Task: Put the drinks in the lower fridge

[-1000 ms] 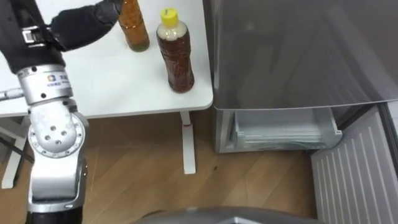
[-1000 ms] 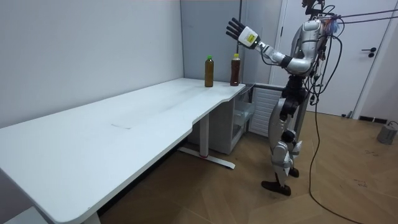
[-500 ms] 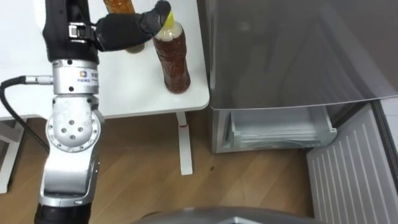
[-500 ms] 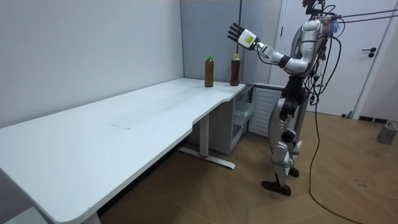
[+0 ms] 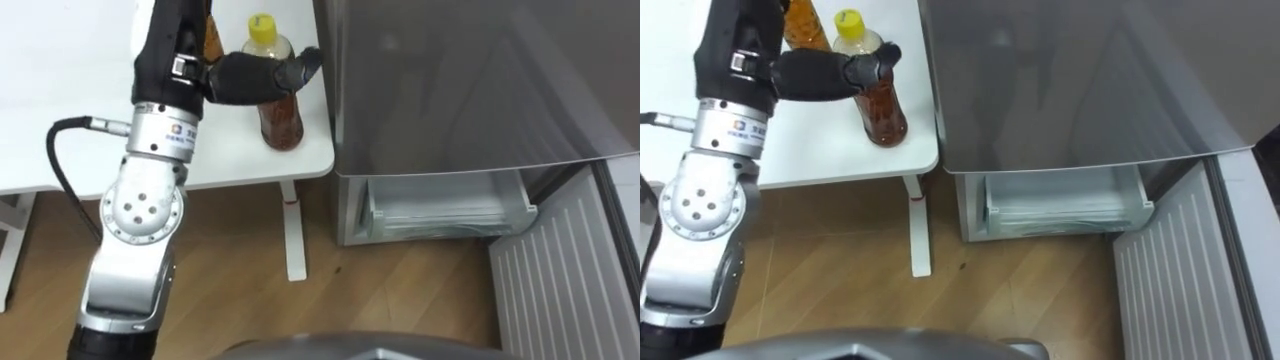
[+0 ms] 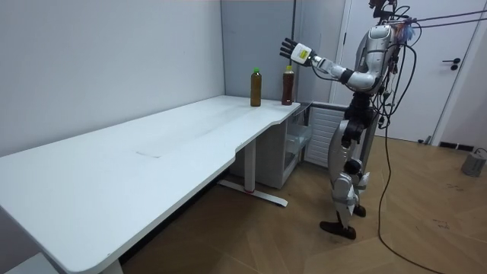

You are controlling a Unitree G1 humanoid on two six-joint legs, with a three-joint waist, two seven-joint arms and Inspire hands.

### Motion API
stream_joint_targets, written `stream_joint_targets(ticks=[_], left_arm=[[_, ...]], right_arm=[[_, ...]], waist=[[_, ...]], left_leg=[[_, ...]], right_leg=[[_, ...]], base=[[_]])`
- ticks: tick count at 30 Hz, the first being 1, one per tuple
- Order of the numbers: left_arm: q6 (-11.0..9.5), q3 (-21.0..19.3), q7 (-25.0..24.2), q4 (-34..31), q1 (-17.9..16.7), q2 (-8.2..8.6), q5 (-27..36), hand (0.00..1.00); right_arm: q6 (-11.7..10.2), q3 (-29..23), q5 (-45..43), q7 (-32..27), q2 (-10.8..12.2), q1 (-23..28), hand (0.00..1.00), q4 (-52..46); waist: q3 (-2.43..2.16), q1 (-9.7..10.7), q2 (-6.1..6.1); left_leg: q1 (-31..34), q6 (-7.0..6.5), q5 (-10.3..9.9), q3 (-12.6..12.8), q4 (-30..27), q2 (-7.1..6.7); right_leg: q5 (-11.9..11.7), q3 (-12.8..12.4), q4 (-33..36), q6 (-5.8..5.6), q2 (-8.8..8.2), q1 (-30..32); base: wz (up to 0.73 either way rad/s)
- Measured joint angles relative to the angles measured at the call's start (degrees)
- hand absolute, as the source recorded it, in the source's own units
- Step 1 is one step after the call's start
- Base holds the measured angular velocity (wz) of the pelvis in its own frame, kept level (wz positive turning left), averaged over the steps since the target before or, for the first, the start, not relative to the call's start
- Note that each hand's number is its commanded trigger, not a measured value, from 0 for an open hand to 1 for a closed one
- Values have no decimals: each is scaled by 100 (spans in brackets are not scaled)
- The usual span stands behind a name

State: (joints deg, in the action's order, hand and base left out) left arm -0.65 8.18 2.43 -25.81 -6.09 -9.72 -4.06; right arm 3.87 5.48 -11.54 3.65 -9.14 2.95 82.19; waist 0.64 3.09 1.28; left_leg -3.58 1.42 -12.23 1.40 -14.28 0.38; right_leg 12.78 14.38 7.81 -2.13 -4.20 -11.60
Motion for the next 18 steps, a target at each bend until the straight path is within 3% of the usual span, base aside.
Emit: stream_joint_targets(ticks=[5, 10, 18], left_arm=[[80, 141, -218, 151, -8, -11, 5, 0], [326, 161, -461, 435, -12, -11, 18, 0], [336, 142, -555, 443, -10, 9, 11, 0]], right_arm=[[55, 2, -1, -8, 1, -21, 0, -5], [138, 8, -3, -19, 0, -21, 0, -65], [257, 13, -5, -175, -5, -16, 0, -209]], waist=[[-1, 7, 6], [-3, 5, 3], [-29, -38, -39]], left_leg=[[14, 0, 0, 18, 1, 3], [29, 0, 0, 32, 3, 6], [0, -5, 4, 34, 67, 6]], right_leg=[[0, -16, 21, 0, -2, 37], [0, -24, 23, 0, -2, 56], [0, -30, 23, 0, -1, 65]], base=[[0], [0], [0]])
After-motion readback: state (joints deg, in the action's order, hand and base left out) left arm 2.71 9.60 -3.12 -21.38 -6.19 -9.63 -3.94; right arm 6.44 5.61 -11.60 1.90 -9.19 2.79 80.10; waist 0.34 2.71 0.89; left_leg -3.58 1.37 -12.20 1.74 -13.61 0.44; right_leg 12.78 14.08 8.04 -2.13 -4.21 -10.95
